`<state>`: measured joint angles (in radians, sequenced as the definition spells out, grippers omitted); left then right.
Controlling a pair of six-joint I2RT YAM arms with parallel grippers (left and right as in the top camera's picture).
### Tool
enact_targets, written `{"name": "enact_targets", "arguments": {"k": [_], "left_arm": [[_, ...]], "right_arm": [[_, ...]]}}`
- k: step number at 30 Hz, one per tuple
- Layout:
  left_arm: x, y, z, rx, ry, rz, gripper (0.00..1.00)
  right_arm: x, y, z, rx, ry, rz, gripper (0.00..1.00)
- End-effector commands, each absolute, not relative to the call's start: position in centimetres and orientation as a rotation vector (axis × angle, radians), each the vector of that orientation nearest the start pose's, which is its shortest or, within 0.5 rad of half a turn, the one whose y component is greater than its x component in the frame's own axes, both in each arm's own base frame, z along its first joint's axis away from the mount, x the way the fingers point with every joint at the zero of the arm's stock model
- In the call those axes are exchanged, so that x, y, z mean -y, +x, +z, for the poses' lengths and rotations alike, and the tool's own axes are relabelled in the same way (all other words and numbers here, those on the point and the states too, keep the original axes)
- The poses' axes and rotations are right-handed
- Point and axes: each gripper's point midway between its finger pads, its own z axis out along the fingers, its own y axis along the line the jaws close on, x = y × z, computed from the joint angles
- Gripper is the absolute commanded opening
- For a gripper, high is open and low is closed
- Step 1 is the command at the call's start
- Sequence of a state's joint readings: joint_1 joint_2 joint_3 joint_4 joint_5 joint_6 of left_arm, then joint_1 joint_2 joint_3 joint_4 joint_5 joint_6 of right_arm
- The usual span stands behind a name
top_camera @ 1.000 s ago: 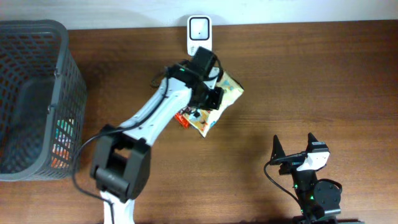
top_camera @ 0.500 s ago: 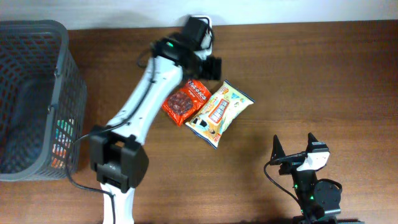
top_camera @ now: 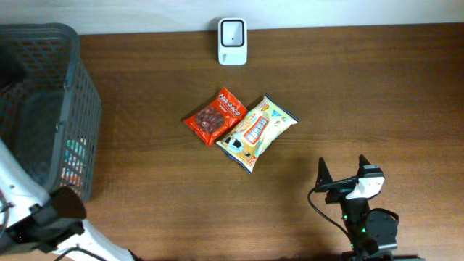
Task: Scan the item barcode
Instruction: 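Reach the left gripper into the basket and grasp the green tissue pack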
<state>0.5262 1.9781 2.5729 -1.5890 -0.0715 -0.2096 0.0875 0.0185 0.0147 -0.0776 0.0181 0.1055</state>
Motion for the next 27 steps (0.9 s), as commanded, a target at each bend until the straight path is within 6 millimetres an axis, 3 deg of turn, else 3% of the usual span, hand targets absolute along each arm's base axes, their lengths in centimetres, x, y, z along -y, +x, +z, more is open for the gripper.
{"name": "enact_targets", "arguments": {"k": [1, 6, 11, 14, 16, 18, 19, 23, 27], "left_arm": [[-25.2, 32.8, 30.9, -2.451, -1.137, 0.223, 0.99], [-25.9, 33.0, 23.2, -2.594, -1.209, 0.191, 0.99], [-24.5, 31.4, 15.8, -2.759, -1.269, 0.143, 1.0], [-23.3, 30.2, 11.4, -2.869, -1.234, 0.096, 0.96], [-22.8, 29.6, 8.4, -2.89, -1.242, 0.088, 0.84], [-22.5, 29.6, 6.6, -2.905, -1.196, 0.064, 0.73], [-22.1, 30.2, 6.0, -2.905, -1.134, 0.01, 0.74], [-20.8, 31.9, 5.8, -2.876, -1.028, -0.148, 0.68], [-21.1, 32.2, 4.8, -2.873, -0.95, -0.132, 0.61]], "right_arm": [[-1.7, 24.6, 15.4, -1.659, 0.035, 0.13, 0.99], [-1.7, 24.6, 15.4, -1.659, 0.035, 0.13, 0.98], [-1.7, 24.6, 15.4, -1.659, 0.035, 0.13, 0.98], [-1.7, 24.6, 15.4, -1.659, 0.035, 0.13, 0.98], [-1.7, 24.6, 15.4, -1.659, 0.035, 0.13, 0.98], [-1.7, 24.6, 15.4, -1.659, 0.035, 0.13, 0.98], [-1.7, 24.6, 15.4, -1.659, 0.035, 0.13, 0.99], [-1.7, 24.6, 15.4, -1.659, 0.035, 0.13, 0.99], [-1.7, 24.6, 15.4, -1.659, 0.035, 0.13, 0.98]]}}
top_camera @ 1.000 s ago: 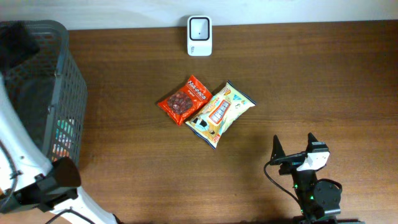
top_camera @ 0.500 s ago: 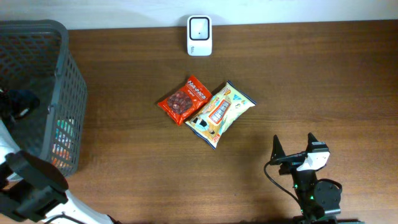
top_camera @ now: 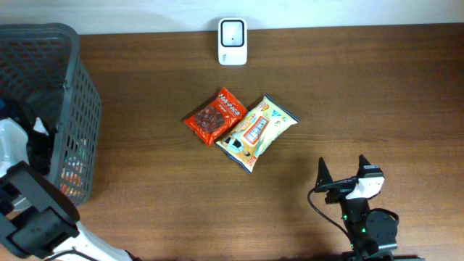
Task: Scan the item barcode
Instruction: 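Reach the left gripper into the basket and grasp the green tissue pack, then place the green tissue pack right of the yellow bag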
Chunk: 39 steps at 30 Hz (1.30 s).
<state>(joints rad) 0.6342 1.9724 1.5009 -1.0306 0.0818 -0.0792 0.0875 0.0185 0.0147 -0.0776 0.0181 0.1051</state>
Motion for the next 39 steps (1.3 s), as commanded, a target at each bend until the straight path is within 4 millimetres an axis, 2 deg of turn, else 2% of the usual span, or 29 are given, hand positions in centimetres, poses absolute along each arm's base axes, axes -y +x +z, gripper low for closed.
{"name": "enact_targets", "arguments": {"k": [1, 3, 5, 6, 7, 9, 11, 14, 15, 16, 18, 19, 21, 23, 25, 27, 29, 30, 31, 32, 34, 35, 36, 38, 39], "left_arm": [[-21.1, 32.2, 4.4, -2.875, -0.928, -0.126, 0.59], [-21.2, 32.4, 4.1, -2.865, -0.924, -0.12, 0.48], [-21.6, 32.9, 4.2, -2.843, -0.915, -0.107, 0.12], [-21.7, 33.0, 4.2, -2.839, -0.913, -0.105, 0.03], [-21.8, 33.1, 4.5, -2.833, -0.911, -0.102, 0.0], [-22.0, 33.5, 5.3, -2.823, -0.907, -0.096, 0.0], [-23.0, 34.8, 8.9, -2.77, -0.885, -0.066, 0.0], [-24.6, 37.0, 17.9, -2.597, -0.839, 0.014, 0.0], [-24.8, 37.2, 21.4, -2.523, -0.838, 0.038, 0.0], [-24.7, 37.2, 25.0, -2.454, -0.809, 0.068, 0.0], [-24.1, 36.6, 30.3, -2.325, -0.791, 0.095, 0.0], [-22.5, 36.5, 32.5, -2.27, -0.755, 0.019, 0.0], [-17.4, 37.0, 36.9, -2.164, -0.565, -0.243, 0.0], [-13.9, 37.2, 39.6, -2.106, -0.429, -0.354, 0.0], [-9.3, 37.7, 40.8, -2.101, -0.292, -0.447, 0.0], [-3.8, 38.5, 40.3, -2.146, -0.149, -0.54, 0.0], [4.3, 39.2, 38.7, -2.21, 0.105, -0.649, 0.0], [6.7, 39.2, 37.8, -2.24, 0.162, -0.671, 0.0], [10.3, 39.4, 35.3, -2.313, 0.247, -0.657, 0.0], [12.6, 39.6, 33.0, -2.38, 0.303, -0.603, 0.0], [15.5, 39.8, 29.7, -2.462, 0.381, -0.511, 0.0], [18.0, 39.8, 27.6, -2.505, 0.451, -0.492, 0.0], [21.4, 39.6, 25.3, -2.536, 0.545, -0.514, 0.0], [25.3, 39.6, 22.5, -2.562, 0.625, -0.544, 0.0], [28.2, 39.5, 20.2, -2.584, 0.661, -0.568, 0.0]], "right_arm": [[-1.7, 24.6, 15.4, -1.659, 0.035, 0.13, 0.99], [-1.7, 24.6, 15.4, -1.659, 0.035, 0.13, 0.99], [-1.7, 24.6, 15.4, -1.659, 0.035, 0.13, 0.98], [-1.7, 24.6, 15.4, -1.659, 0.035, 0.13, 0.98], [-1.7, 24.6, 15.4, -1.659, 0.035, 0.13, 0.99], [-1.7, 24.6, 15.4, -1.659, 0.035, 0.13, 0.99], [-1.7, 24.6, 15.4, -1.659, 0.035, 0.13, 0.98], [-1.7, 24.6, 15.4, -1.659, 0.035, 0.13, 0.99], [-1.7, 24.6, 15.4, -1.659, 0.035, 0.13, 0.98], [-1.7, 24.6, 15.4, -1.659, 0.035, 0.13, 0.99], [-1.7, 24.6, 15.4, -1.659, 0.035, 0.13, 0.99], [-1.7, 24.6, 15.4, -1.659, 0.035, 0.13, 0.99], [-1.7, 24.6, 15.4, -1.659, 0.035, 0.13, 0.98], [-1.7, 24.6, 15.4, -1.659, 0.035, 0.13, 0.99], [-1.7, 24.6, 15.4, -1.659, 0.035, 0.13, 0.98], [-1.7, 24.6, 15.4, -1.659, 0.035, 0.13, 0.98], [-1.7, 24.6, 15.4, -1.659, 0.035, 0.13, 0.98], [-1.7, 24.6, 15.4, -1.659, 0.035, 0.13, 0.99], [-1.7, 24.6, 15.4, -1.659, 0.035, 0.13, 0.98], [-1.7, 24.6, 15.4, -1.659, 0.035, 0.13, 0.99], [-1.7, 24.6, 15.4, -1.659, 0.035, 0.13, 0.98], [-1.7, 24.6, 15.4, -1.659, 0.035, 0.13, 0.99], [-1.7, 24.6, 15.4, -1.659, 0.035, 0.13, 0.98], [-1.7, 24.6, 15.4, -1.659, 0.035, 0.13, 0.99], [-1.7, 24.6, 15.4, -1.659, 0.035, 0.13, 0.98]]}}
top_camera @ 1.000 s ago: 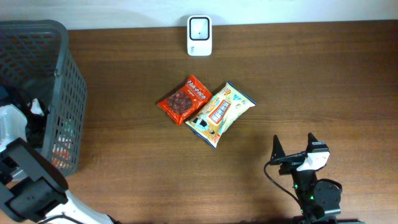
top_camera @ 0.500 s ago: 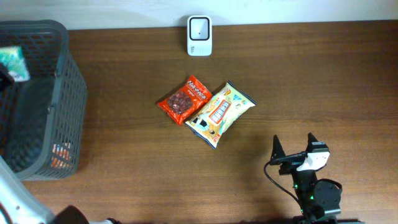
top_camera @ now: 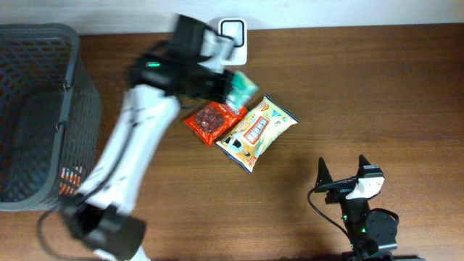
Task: Scan the item barcode
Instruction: 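Place the green tissue pack right of the yellow bag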
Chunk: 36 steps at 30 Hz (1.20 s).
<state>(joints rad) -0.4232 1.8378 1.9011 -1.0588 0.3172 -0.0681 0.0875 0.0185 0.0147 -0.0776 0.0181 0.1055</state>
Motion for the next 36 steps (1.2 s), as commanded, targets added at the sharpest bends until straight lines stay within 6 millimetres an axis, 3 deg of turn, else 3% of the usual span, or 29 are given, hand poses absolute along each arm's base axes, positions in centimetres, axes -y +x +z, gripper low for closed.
{"name": "enact_targets", "arguments": {"k": [1, 5, 7, 9, 11, 14, 21, 22, 23, 24, 25, 28, 30, 31, 34, 35, 36], "left_arm": [[29.8, 39.4, 18.8, -2.599, 0.669, -0.583, 0.0], [35.5, 38.6, 12.6, -2.693, 0.627, -0.638, 0.0], [36.9, 37.9, 10.4, -2.772, 0.506, -0.662, 0.0], [38.1, 37.1, 9.1, -2.801, 0.494, -0.668, 0.0], [38.6, 36.5, 8.9, -2.818, 0.47, -0.674, 0.0], [37.9, 37.3, 8.6, -2.844, 0.266, -0.601, 0.0], [37.3, 37.3, 6.3, -2.839, 0.248, -0.546, 0.0], [37.3, 37.3, 6.3, -2.84, 0.248, -0.546, 0.03], [37.4, 37.3, 6.3, -2.84, 0.25, -0.549, 0.12], [37.4, 37.3, 6.3, -2.841, 0.25, -0.549, 0.38], [37.4, 37.1, 6.3, -2.846, 0.253, -0.557, 0.46], [37.5, 37.1, 6.5, -2.842, 0.285, -0.577, 0.48], [37.4, 38.4, 8.0, -2.785, 0.341, -0.588, 0.5], [37.0, 39.6, 10.1, -2.733, 0.376, -0.595, 0.52], [33.9, 42.9, 19.1, -2.566, 0.384, -0.611, 0.56], [32.0, 43.7, 22.0, -2.528, 0.336, -0.61, 0.56], [28.2, 44.7, 26.5, -2.468, 0.263, -0.593, 0.56]], "right_arm": [[-1.7, 24.6, 15.4, -1.659, 0.035, 0.13, 0.98], [-1.7, 24.6, 15.4, -1.659, 0.035, 0.13, 0.98], [-1.7, 24.6, 15.4, -1.659, 0.035, 0.13, 0.99], [-1.7, 24.6, 15.4, -1.659, 0.035, 0.13, 0.98], [-1.7, 24.6, 15.4, -1.659, 0.035, 0.13, 0.98], [-1.7, 24.6, 15.4, -1.659, 0.035, 0.13, 0.99], [-1.7, 24.6, 15.4, -1.659, 0.035, 0.13, 0.98], [-1.7, 24.6, 15.4, -1.659, 0.035, 0.13, 0.98], [-1.7, 24.6, 15.4, -1.659, 0.035, 0.13, 0.98], [-1.7, 24.6, 15.4, -1.659, 0.035, 0.13, 0.98], [-1.7, 24.6, 15.4, -1.659, 0.035, 0.131, 0.98], [-1.7, 24.6, 15.4, -1.659, 0.035, 0.13, 0.98], [-1.7, 24.6, 15.4, -1.659, 0.035, 0.13, 0.98], [-1.7, 24.6, 15.4, -1.659, 0.035, 0.13, 0.98], [-1.7, 24.6, 15.4, -1.659, 0.035, 0.13, 0.98], [-1.7, 24.6, 15.4, -1.659, 0.035, 0.13, 0.99], [-1.7, 24.6, 15.4, -1.659, 0.035, 0.13, 0.98]]}}
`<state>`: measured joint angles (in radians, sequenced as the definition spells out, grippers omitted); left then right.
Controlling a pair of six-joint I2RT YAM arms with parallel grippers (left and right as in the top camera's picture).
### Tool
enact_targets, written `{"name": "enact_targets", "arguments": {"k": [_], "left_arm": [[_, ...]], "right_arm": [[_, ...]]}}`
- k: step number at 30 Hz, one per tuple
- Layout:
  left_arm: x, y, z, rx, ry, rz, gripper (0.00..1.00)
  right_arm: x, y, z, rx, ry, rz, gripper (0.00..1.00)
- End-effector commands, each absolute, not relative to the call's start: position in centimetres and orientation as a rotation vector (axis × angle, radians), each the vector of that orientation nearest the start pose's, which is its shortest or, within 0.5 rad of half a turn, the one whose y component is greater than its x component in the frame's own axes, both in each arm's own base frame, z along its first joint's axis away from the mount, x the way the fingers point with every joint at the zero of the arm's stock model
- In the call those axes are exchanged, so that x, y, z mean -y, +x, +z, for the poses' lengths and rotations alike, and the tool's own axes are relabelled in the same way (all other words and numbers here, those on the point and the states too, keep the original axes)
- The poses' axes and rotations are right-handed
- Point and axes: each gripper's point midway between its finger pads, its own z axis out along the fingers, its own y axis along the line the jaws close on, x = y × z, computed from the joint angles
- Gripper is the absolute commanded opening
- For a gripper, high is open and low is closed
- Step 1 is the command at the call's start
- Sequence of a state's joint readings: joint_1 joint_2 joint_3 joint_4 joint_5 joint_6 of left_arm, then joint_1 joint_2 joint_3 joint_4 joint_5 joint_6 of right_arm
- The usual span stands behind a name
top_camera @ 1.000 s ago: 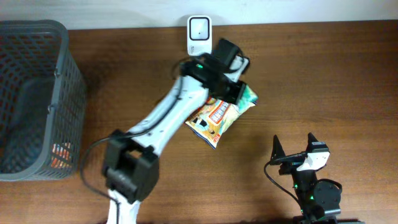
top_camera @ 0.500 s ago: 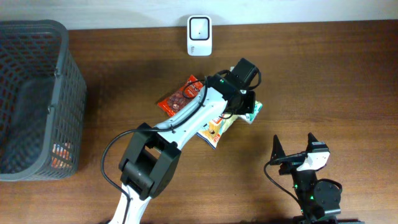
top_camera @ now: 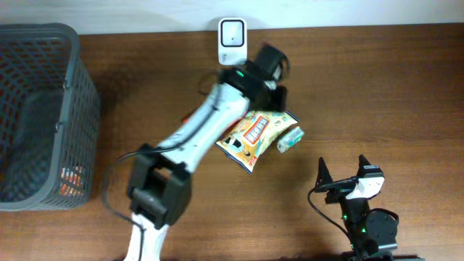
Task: Scan the item barcode
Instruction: 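Place the green tissue pack right of the yellow bag, then grasp the orange box from the basket with the left gripper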
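The white barcode scanner (top_camera: 232, 32) stands at the table's far edge. A small green packet (top_camera: 291, 138) lies on the table, touching the right end of the yellow snack bag (top_camera: 255, 133). My left arm reaches from the lower left across the bags. Its left gripper (top_camera: 274, 81) hovers just right of the scanner, apart from the green packet and holding nothing; its fingers look open. The red snack bag (top_camera: 190, 116) is mostly hidden under the arm. My right gripper (top_camera: 342, 172) rests open at the near right, empty.
A dark mesh basket (top_camera: 69, 87) fills the left end of the table, with some items showing through its lower wall. The wall edge runs just behind the scanner.
The left gripper held the green packet just below the scanner's left side. Now the gripper is right of the scanner and the packet lies by the yellow bag. The right arm is unchanged.
The left arm was first low beside the basket, then reaching inside it. Then it held a green packet up near the scanner. Now that packet lies on the table beside the yellow bag, free of the gripper. The right arm stayed parked throughout.
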<state>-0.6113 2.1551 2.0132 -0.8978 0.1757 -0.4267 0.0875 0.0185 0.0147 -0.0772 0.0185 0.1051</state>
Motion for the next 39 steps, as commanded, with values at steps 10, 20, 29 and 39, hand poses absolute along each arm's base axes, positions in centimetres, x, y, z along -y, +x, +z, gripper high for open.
{"name": "enact_targets", "arguments": {"k": [10, 20, 29, 39], "left_arm": [[-11.6, 36.6, 40.0, -2.169, -0.751, -0.022, 0.69], [-24.5, 26.4, 26.6, -2.338, -1.415, 0.206, 0.74], [-24.4, 24.9, 13.2, -2.543, -1.415, 0.261, 0.68], [-25.5, 25.6, 10.9, -2.624, -1.33, 0.305, 0.63]], "right_arm": [[-1.7, 24.6, 15.4, -1.659, 0.035, 0.13, 0.98], [-1.7, 24.6, 15.4, -1.659, 0.035, 0.13, 0.99], [-1.7, 24.6, 15.4, -1.659, 0.035, 0.13, 0.99], [-1.7, 24.6, 15.4, -1.659, 0.035, 0.13, 0.98]]}}
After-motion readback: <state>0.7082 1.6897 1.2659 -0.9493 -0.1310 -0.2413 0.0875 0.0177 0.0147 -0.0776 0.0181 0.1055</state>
